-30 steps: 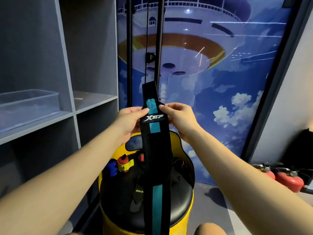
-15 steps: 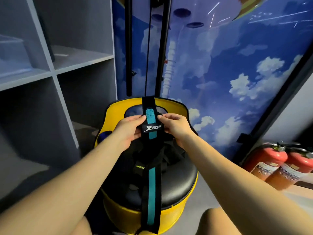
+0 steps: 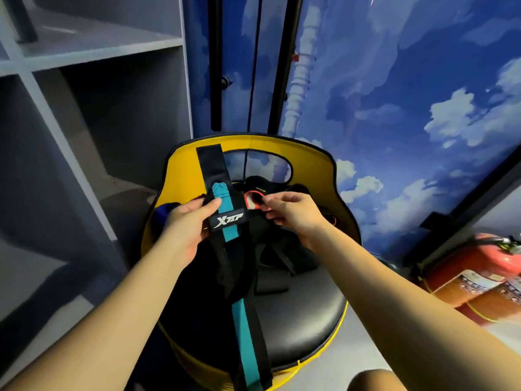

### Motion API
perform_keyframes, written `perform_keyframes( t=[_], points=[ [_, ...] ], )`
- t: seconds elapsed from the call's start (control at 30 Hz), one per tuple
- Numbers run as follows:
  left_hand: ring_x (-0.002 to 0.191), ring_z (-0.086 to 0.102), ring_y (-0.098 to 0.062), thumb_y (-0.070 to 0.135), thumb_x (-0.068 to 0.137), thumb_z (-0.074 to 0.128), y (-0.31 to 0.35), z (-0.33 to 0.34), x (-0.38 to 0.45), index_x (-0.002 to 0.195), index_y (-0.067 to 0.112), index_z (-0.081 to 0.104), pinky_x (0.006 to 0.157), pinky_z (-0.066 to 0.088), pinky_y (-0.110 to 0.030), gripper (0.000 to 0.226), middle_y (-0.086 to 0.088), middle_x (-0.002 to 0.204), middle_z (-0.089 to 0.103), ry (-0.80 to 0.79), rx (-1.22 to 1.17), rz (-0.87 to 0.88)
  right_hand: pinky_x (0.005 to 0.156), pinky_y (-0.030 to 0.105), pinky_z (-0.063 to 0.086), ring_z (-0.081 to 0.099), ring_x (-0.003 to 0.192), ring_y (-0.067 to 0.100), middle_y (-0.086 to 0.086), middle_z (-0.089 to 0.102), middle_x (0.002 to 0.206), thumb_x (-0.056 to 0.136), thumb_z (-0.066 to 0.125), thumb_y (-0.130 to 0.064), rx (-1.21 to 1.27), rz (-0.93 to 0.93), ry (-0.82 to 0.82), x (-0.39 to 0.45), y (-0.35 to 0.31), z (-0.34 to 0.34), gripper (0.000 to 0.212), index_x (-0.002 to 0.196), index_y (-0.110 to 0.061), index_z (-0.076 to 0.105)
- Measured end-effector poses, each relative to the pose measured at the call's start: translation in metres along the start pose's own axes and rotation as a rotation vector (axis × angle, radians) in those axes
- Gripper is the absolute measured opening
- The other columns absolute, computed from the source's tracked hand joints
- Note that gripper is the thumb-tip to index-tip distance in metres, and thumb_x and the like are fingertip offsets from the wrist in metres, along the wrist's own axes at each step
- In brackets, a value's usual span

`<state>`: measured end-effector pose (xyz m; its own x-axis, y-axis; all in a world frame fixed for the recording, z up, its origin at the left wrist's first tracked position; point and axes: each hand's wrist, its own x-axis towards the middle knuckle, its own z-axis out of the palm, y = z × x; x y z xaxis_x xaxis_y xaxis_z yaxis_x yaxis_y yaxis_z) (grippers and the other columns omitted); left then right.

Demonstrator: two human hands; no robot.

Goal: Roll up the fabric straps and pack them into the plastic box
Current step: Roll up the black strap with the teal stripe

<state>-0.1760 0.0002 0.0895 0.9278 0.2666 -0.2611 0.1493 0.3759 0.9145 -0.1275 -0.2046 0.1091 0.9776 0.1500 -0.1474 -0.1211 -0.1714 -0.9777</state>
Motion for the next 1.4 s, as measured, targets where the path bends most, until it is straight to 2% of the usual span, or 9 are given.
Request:
perform_keyframes(
  t=[0.27,0.5,0.63,0.67,0.77,0.9,1.03,1.17,1.4],
  points=[
    [0.087,0.076,-0.018,0.015,0.088,0.074,-0.034,-0.017,0.018,0.11,0.014,0.074,0.07,0.058,-0.032,0.021,-0.004,0.096,0.079,0.043,0.028,-0.083,0.062,0.023,0.045,0.061,0.067,0.012,0.003,0.076,0.086,0.093,0.066,-0.014,-0.103,0.131,0.06,0.021,0.053,-0.016,0.007,0.093,-0.013,0.073],
    [0.088,0.076,-0.021,0.017,0.087,0.074,-0.05,-0.017,0.027,0.11,0.013,0.075,0.067,0.057,-0.03,0.023,-0.006,0.099,0.078,0.014,0.032,-0.12,0.059,0.018,0.048,0.061,0.066,0.012,0.003,0.075,0.08,0.093,0.068,-0.013,-0.187,0.125,0.101,0.041,0.088,-0.01,0.01,0.084,-0.015,0.073],
    [0.085,0.076,-0.02,0.014,0.087,0.074,-0.047,-0.013,0.038,0.112,0.01,0.074,0.059,0.058,-0.025,0.025,-0.008,0.098,0.078,0.008,0.041,-0.104,0.078,0.032,0.057,0.069,0.075,0.013,0.001,0.076,0.083,0.088,0.074,-0.019,-0.393,0.008,0.149,0.071,0.088,0.002,0.007,0.081,-0.023,0.075],
    [0.084,0.076,-0.02,0.014,0.087,0.074,-0.046,-0.014,0.042,0.112,0.009,0.074,0.059,0.058,-0.025,0.025,-0.008,0.098,0.078,0.01,0.05,-0.106,0.083,0.032,0.057,0.069,0.08,0.013,0.001,0.076,0.086,0.087,0.075,-0.02,-0.435,-0.017,0.14,0.08,0.085,0.007,0.004,0.086,-0.024,0.076],
    [0.086,0.076,-0.021,0.014,0.087,0.074,-0.045,-0.016,0.056,0.112,0.009,0.074,0.062,0.059,-0.027,0.026,-0.008,0.097,0.078,0.018,0.054,-0.124,0.093,0.034,0.054,0.069,0.097,0.017,0.003,0.076,0.103,0.088,0.073,-0.02,-0.655,-0.147,0.086,0.107,0.073,0.027,0.019,0.106,-0.021,0.077],
    [0.083,0.076,-0.021,0.014,0.087,0.074,-0.046,-0.022,0.074,0.109,0.01,0.075,0.059,0.058,-0.026,0.022,-0.009,0.095,0.078,0.046,0.043,-0.138,0.099,0.033,0.045,0.06,0.118,0.025,0.005,0.064,0.131,0.094,0.06,-0.016,-1.116,-0.435,-0.105,0.147,0.07,0.047,0.034,0.127,-0.017,0.068],
    [0.086,0.076,-0.023,0.014,0.087,0.074,-0.048,-0.027,0.089,0.108,0.012,0.075,0.067,0.059,-0.032,0.021,-0.01,0.096,0.078,0.063,0.022,-0.154,0.11,0.036,0.033,0.043,0.134,0.029,0.001,0.039,0.157,0.099,0.048,-0.013,-1.491,-0.48,-0.294,0.181,0.078,0.059,0.051,0.149,-0.022,0.045],
    [0.088,0.076,-0.024,0.014,0.086,0.074,-0.049,-0.028,0.098,0.108,0.011,0.075,0.073,0.058,-0.035,0.022,-0.01,0.096,0.078,0.057,0.002,-0.156,0.101,0.037,0.034,0.04,0.13,0.028,0.002,0.045,0.15,0.103,0.043,-0.023,-1.725,-0.532,-0.246,0.192,0.082,0.066,0.043,0.145,-0.024,0.05],
    [0.088,0.076,-0.023,0.013,0.087,0.074,-0.049,-0.027,0.099,0.106,0.013,0.075,0.075,0.059,-0.036,0.019,-0.009,0.096,0.078,0.046,0.002,-0.163,0.095,0.037,0.035,0.041,0.123,0.029,0.003,0.053,0.135,0.102,0.045,-0.024,-1.776,-0.547,-0.137,0.185,0.084,0.064,0.036,0.135,-0.018,0.059]
  ],
)
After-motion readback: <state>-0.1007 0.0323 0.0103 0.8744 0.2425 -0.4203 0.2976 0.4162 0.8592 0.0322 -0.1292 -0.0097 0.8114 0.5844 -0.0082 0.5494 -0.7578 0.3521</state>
